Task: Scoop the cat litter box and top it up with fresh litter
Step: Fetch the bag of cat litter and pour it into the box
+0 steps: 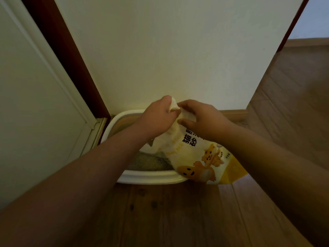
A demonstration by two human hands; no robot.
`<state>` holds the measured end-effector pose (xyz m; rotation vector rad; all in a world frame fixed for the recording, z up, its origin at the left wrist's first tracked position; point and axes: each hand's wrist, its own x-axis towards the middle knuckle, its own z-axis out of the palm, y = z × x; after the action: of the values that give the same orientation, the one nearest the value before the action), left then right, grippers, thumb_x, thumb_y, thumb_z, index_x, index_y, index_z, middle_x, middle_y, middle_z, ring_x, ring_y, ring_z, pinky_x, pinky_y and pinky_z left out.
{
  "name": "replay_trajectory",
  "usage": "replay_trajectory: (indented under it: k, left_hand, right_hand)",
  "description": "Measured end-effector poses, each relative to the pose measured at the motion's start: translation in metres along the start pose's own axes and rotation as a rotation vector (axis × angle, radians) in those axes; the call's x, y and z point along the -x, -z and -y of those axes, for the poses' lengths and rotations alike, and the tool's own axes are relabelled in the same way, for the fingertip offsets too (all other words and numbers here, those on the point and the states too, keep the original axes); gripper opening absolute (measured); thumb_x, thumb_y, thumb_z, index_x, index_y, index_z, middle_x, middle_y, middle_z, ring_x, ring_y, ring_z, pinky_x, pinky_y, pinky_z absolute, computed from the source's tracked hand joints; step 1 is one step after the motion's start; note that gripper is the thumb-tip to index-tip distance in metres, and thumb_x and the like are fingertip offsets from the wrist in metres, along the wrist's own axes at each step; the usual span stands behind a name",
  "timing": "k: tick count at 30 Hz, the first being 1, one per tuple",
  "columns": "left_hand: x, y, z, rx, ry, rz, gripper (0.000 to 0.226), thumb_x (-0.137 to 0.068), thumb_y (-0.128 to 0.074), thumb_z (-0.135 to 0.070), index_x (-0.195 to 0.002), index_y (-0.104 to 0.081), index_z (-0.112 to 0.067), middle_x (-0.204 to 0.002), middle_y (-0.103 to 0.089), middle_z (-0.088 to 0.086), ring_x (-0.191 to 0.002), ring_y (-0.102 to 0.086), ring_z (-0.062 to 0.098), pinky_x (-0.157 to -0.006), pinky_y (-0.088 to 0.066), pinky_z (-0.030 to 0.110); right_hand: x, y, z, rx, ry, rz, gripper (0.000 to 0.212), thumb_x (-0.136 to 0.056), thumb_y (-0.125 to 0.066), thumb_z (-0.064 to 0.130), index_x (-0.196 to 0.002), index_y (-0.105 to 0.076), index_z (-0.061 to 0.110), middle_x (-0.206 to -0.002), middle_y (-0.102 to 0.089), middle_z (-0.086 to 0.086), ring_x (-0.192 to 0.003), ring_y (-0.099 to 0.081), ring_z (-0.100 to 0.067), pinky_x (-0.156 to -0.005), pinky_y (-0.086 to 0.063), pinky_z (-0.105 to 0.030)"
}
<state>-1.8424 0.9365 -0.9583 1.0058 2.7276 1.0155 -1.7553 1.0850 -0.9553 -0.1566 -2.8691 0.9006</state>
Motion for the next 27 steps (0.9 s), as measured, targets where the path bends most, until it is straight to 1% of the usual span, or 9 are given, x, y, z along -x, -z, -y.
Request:
replay_trajectory:
  k: [2,4,6,8,10,14,18,21,27]
  left_hand:
    - [0.002,0.001,0.001,0.03,0.011,0.038,0.029,-0.099,-0.056,-0.038,-0.1,-0.051,-0.009,-0.081,-0.053,-0.001,-0.069,-0.048,0.015,-0.06,-0.041,0.036]
    - [0.004,0.002,0.005,0.074,0.027,0.064,0.032,-0.099,-0.056,-0.041,-0.103,-0.051,-0.01,-0.086,-0.056,0.005,-0.073,-0.051,0.017,-0.064,-0.047,0.041]
    - [0.007,0.003,0.013,0.188,0.055,0.088,0.031,-0.098,-0.059,-0.043,-0.107,-0.053,-0.015,-0.094,-0.066,0.009,-0.079,-0.062,0.021,-0.072,-0.055,0.045]
    - [0.01,0.003,0.026,0.39,0.104,0.145,0.029,-0.094,-0.065,-0.044,-0.108,-0.055,-0.02,-0.095,-0.074,0.008,-0.084,-0.072,0.022,-0.076,-0.06,0.046]
    - [0.012,0.002,0.043,0.477,0.156,0.195,0.034,-0.089,-0.073,-0.045,-0.106,-0.058,-0.019,-0.095,-0.075,0.01,-0.081,-0.07,0.018,-0.074,-0.056,0.039]
    - [0.019,0.005,0.082,0.248,0.194,0.264,0.033,-0.078,-0.083,-0.044,-0.098,-0.07,-0.021,-0.093,-0.074,-0.005,-0.083,-0.067,0.003,-0.071,-0.048,0.02]
    - [0.031,0.001,0.116,0.115,0.255,0.403,0.039,-0.075,-0.086,-0.042,-0.106,-0.066,-0.032,-0.103,-0.068,-0.01,-0.094,-0.063,0.004,-0.073,-0.048,0.021]
    - [0.034,-0.005,0.135,0.011,0.247,0.406,0.04,-0.084,-0.08,-0.033,-0.12,-0.062,-0.034,-0.116,-0.065,-0.01,-0.101,-0.059,0.004,-0.073,-0.047,0.018]
    - [0.038,-0.017,0.143,-0.084,0.267,0.338,0.02,-0.1,-0.059,-0.027,-0.118,-0.065,-0.022,-0.093,-0.059,-0.012,-0.084,-0.053,0.001,-0.064,-0.039,0.02]
  right_hand:
    - [-0.003,-0.003,-0.004,-0.041,-0.054,-0.067,0.027,-0.096,-0.065,0.027,-0.123,-0.063,0.027,-0.112,-0.07,0.006,-0.103,-0.065,-0.011,-0.088,-0.053,-0.026]
    - [-0.004,-0.005,-0.007,-0.026,-0.083,-0.091,0.016,-0.098,-0.061,0.026,-0.113,-0.067,0.027,-0.097,-0.068,0.009,-0.09,-0.065,-0.009,-0.07,-0.051,-0.019]
    - [-0.005,-0.006,-0.01,-0.009,-0.095,-0.092,0.015,-0.1,-0.058,0.024,-0.112,-0.066,0.026,-0.097,-0.067,0.008,-0.086,-0.063,-0.01,-0.064,-0.045,-0.016]
    - [-0.005,-0.007,-0.012,-0.006,-0.116,-0.097,0.016,-0.101,-0.055,0.022,-0.114,-0.064,0.025,-0.1,-0.067,0.005,-0.086,-0.063,-0.012,-0.067,-0.048,-0.022]
    - [-0.005,-0.006,-0.015,-0.006,-0.135,-0.101,0.015,-0.102,-0.051,0.02,-0.112,-0.062,0.024,-0.101,-0.066,0.003,-0.082,-0.061,-0.012,-0.065,-0.049,-0.026]
    - [-0.005,-0.004,-0.022,-0.009,-0.154,-0.106,0.014,-0.103,-0.047,0.019,-0.108,-0.059,0.025,-0.098,-0.066,0.003,-0.073,-0.058,-0.008,-0.054,-0.041,-0.023]
    - [-0.005,-0.002,-0.023,0.001,-0.16,-0.113,0.017,-0.103,-0.046,0.018,-0.111,-0.061,0.022,-0.099,-0.067,0.003,-0.078,-0.059,-0.008,-0.059,-0.046,-0.023]
    - [-0.005,-0.001,-0.023,0.001,-0.161,-0.116,0.017,-0.103,-0.046,0.018,-0.11,-0.061,0.022,-0.099,-0.068,0.002,-0.078,-0.06,-0.009,-0.06,-0.047,-0.024]
    - [-0.005,0.0,-0.022,0.015,-0.169,-0.128,0.016,-0.103,-0.047,0.018,-0.111,-0.061,0.02,-0.098,-0.067,0.002,-0.078,-0.06,-0.009,-0.062,-0.048,-0.023]
